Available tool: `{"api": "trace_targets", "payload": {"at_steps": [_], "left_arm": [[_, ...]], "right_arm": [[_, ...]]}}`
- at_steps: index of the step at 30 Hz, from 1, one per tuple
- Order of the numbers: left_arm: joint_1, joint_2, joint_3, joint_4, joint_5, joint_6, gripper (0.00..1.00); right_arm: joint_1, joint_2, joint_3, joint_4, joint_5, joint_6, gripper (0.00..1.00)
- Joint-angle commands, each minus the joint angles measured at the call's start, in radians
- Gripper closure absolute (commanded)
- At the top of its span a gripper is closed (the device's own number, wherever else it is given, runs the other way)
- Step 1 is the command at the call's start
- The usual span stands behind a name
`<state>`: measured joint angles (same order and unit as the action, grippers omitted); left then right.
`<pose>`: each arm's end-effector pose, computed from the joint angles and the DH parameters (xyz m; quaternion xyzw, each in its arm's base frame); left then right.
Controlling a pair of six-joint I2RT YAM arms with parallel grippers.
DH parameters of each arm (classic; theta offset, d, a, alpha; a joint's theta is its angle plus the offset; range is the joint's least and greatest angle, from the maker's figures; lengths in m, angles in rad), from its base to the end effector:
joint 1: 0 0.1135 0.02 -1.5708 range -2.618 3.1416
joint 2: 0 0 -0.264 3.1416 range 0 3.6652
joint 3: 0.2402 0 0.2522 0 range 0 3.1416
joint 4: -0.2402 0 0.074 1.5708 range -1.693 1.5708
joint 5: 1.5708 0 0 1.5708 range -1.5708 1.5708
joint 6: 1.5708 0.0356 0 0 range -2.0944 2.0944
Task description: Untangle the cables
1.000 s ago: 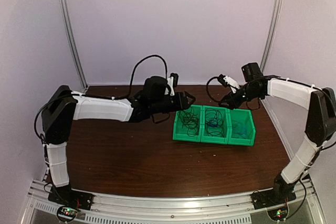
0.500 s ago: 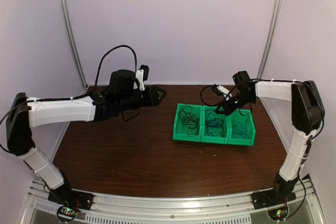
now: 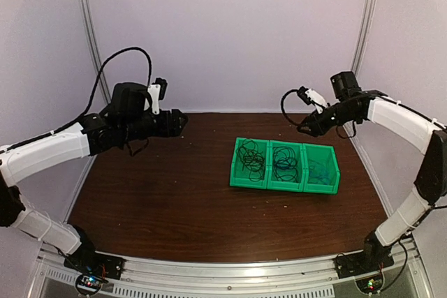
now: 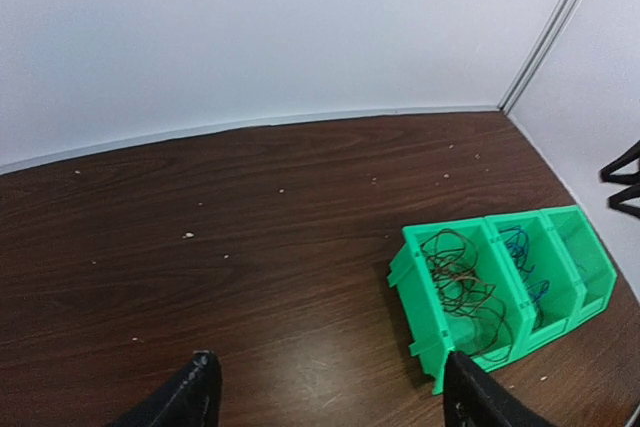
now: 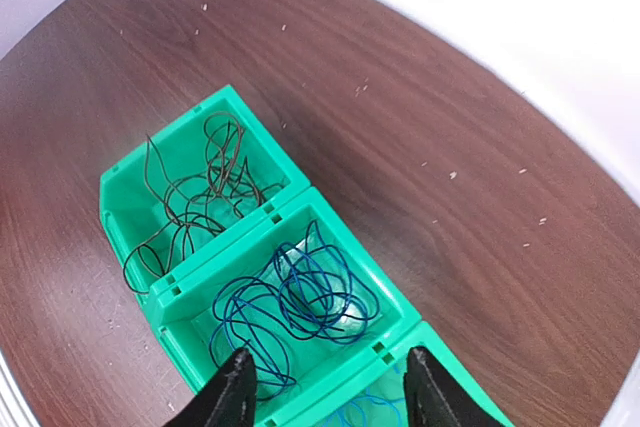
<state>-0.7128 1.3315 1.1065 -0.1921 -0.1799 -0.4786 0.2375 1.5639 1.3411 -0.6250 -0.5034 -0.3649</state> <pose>0.2381 -0.1974 0.3296 0.0489 0.8348 -0.2425 0.4919 0.3264 0.0967 0.3030 -0.3529 0.8390 0.2107 0.3567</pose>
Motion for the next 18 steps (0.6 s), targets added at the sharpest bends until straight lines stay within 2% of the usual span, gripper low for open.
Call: {"api": "trace_targets", "payload": {"at_steps": [1,2,3,4,10,14,18], "left_arm": [[0.037,-0.004,0.032,-0.134,-0.048,0.127,0.22],[0.042,-0.002,0.046,-0.153,-0.057,0.143,0.22],[0.044,-0.003,0.057,-0.166,-0.065,0.159,0.22],[0.045,-0.006,0.064,-0.172,-0.072,0.178,0.22],[0.047,-0.031,0.058,-0.139,-0.129,0.256,0.2],[0.047,-0.042,0.027,-0.084,-0.166,0.31,0.2],[0.047,-0.08,-0.027,-0.009,-0.199,0.333,0.2]], "right_arm": [[-0.036,-0.175,-0.107,0.028,0.068,-0.002,0.4],[-0.048,-0.221,-0.137,0.059,0.077,0.005,0.3],[-0.062,-0.266,-0.169,0.092,0.087,0.013,0.09],[-0.078,-0.316,-0.215,0.14,0.112,0.04,0.01],[-0.13,-0.578,-0.482,0.504,0.336,0.225,0.0],[-0.13,-0.63,-0.509,0.523,0.35,0.32,0.0],[-0.132,-0.649,-0.517,0.537,0.351,0.327,0.0]]}}
